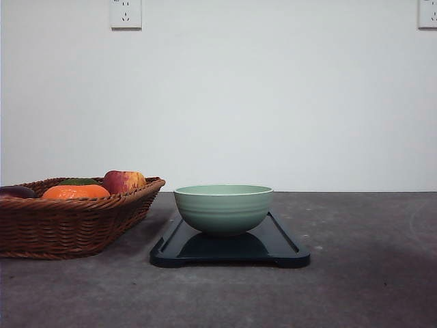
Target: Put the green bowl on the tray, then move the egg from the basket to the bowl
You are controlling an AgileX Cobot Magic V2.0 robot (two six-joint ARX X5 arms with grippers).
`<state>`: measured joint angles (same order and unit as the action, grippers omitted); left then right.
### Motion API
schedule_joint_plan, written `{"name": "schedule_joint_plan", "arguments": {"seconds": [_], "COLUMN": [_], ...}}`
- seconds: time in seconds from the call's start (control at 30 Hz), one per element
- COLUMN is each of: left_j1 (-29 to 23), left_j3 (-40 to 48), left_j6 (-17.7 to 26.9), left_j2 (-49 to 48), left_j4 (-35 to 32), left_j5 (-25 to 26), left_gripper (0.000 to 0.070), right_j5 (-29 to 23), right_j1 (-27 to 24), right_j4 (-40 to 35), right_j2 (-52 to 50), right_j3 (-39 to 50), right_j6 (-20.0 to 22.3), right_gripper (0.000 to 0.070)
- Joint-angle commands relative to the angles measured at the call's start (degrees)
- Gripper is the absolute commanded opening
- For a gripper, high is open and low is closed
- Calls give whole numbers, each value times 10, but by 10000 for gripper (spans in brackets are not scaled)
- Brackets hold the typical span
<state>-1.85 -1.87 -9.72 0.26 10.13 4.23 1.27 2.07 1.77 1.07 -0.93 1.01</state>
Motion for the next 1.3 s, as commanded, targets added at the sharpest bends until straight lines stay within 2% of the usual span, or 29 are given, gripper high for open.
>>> {"name": "schedule_joint_plan", "arguments": {"seconds": [0.0, 1.27], "left_j1": [-1, -1], "left_j3": [11, 11], "left_j6": [0, 0], "left_j2": [-1, -1], "left_j4": [2, 2], "left_j5": [-2, -2], "left_gripper": [13, 13], "right_j5": [-3, 2], "right_j1": [-1, 0], "right_j4": [1, -5], "right_j2": [-11, -9], "right_j3": [2, 2], "right_j6": [-10, -10], "right_gripper": [17, 17]}}
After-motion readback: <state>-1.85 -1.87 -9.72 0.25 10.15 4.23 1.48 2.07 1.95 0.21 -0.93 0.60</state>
